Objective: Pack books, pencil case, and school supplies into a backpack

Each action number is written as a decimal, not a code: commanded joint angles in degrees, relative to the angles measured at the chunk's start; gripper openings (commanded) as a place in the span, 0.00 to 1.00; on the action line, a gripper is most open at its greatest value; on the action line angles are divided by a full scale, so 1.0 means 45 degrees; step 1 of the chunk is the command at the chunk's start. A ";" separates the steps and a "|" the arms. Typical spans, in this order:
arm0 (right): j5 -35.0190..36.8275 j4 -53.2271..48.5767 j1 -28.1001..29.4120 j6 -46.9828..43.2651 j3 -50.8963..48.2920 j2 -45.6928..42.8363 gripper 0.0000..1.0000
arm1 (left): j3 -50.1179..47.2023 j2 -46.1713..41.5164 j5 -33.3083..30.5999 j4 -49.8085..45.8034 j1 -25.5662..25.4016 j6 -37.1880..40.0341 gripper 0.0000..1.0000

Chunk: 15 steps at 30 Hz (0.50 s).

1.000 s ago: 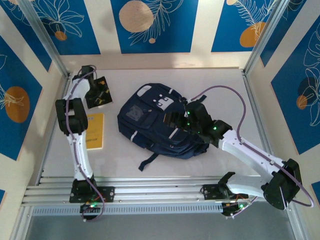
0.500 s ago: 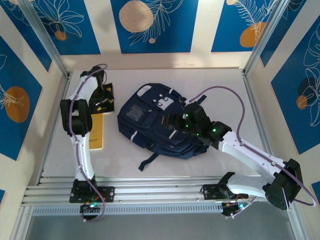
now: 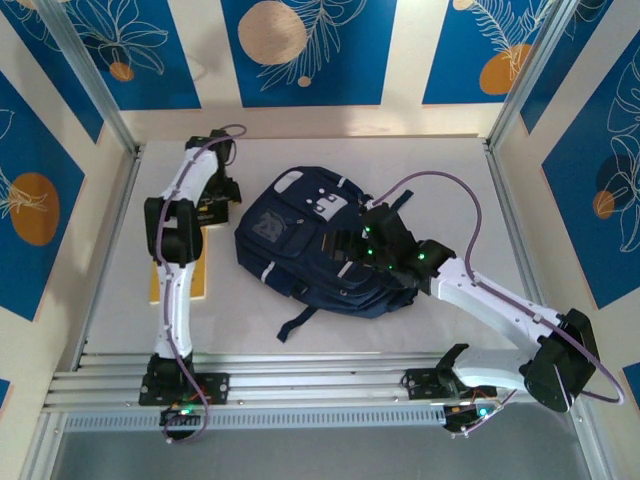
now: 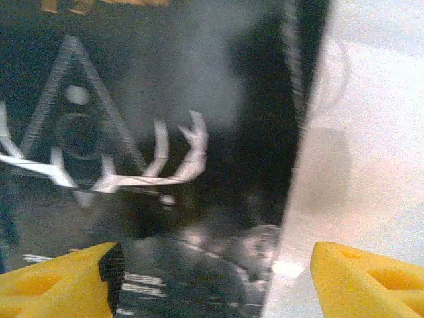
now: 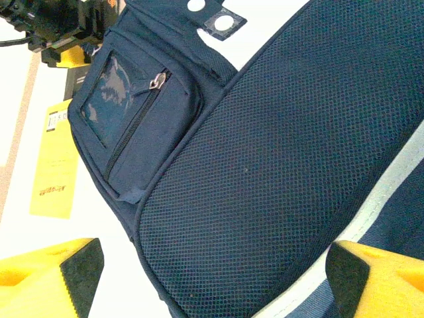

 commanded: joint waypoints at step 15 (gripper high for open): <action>-0.0177 0.0109 -0.0319 -0.0177 0.0002 -0.0180 0.87 | 0.0061 0.0973 0.0660 -0.0549 0.0633 0.0283 0.09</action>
